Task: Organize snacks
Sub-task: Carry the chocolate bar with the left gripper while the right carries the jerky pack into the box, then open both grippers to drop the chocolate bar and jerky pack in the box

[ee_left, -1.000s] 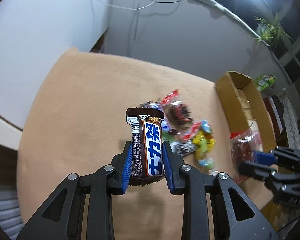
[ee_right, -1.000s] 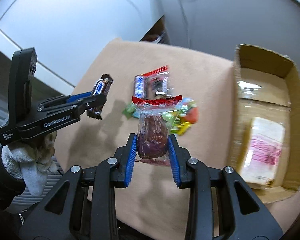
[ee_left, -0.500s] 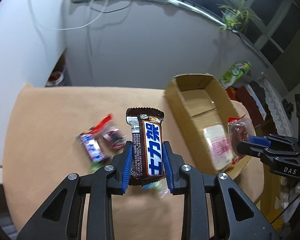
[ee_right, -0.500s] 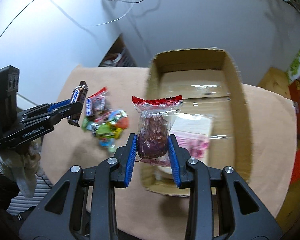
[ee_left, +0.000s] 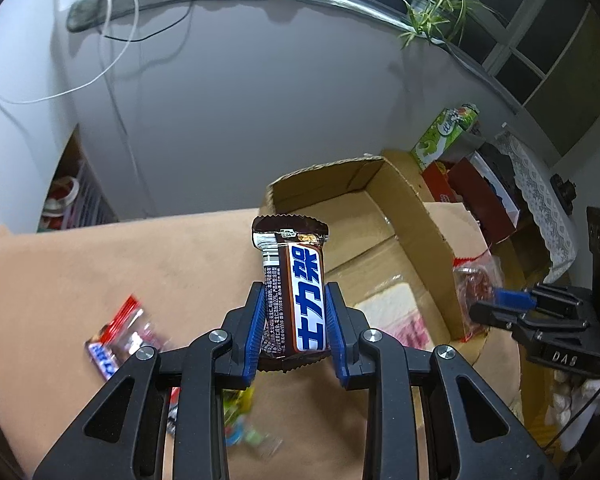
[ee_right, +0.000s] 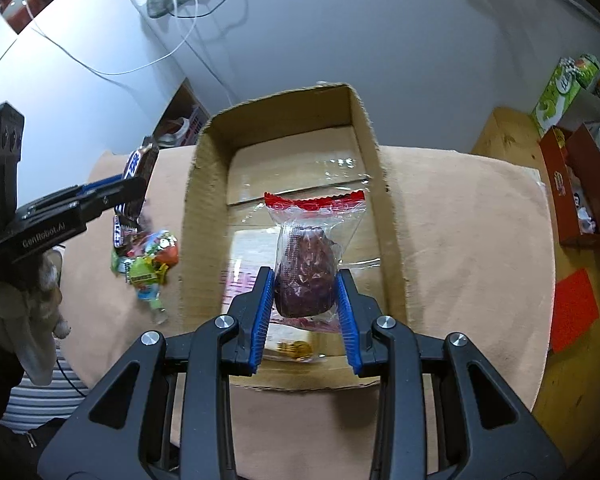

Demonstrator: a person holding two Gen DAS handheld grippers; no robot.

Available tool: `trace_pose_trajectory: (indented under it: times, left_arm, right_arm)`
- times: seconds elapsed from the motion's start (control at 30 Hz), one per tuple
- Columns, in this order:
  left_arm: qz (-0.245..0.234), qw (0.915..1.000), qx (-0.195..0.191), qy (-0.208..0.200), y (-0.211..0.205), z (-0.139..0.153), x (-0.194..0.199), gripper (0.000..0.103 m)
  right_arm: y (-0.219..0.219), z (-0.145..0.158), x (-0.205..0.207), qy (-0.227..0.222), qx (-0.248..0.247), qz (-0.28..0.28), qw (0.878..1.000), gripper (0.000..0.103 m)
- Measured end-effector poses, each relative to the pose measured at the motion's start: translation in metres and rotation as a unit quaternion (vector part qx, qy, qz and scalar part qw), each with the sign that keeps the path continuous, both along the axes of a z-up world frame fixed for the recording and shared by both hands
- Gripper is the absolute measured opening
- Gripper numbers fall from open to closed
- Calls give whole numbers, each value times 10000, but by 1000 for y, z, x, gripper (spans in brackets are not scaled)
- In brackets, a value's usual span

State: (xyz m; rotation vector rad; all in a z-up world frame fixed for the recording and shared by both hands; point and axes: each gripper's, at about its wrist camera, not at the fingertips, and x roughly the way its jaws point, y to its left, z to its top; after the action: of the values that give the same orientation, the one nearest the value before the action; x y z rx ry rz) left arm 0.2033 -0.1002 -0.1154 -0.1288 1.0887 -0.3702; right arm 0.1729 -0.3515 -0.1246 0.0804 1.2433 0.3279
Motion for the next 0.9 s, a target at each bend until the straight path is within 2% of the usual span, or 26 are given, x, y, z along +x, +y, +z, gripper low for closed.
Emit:
trace_pose_trajectory:
  times: [0.3,0.63,0.67,0.73,0.77,0.8,0.9]
  left_arm:
    - [-209,9997,52,126,-30,-13,16,27]
    - [-339,9991,132,203,-46,-21,22,28]
    - [-331,9991,156,199,-47,-21,22,30]
    - [-324,9991,193,215,-48,-21,22,47]
    - [-315,9990,215,213,-48,-21,22,50]
    - [-306,9990,246,203,-48,-21,22,51]
    - [-312,9990,253,175,-47,-19,21,51]
  right_arm:
    - [-4,-17,9,172,-28,-39,9998,33]
    - [-11,-28,9,271,-33,-144,9995,33]
    - [-11,-28,9,285,-36,-150,9995,35]
    - [-12,-26,8,256,9,-148,9996,49]
    - [-11,-24,7,210,4,-142,9997,60]
    - [-10,-23,6,164,-12,-129,9998,64]
    - [-7,-20,5,151,-9,-101,9998,64]
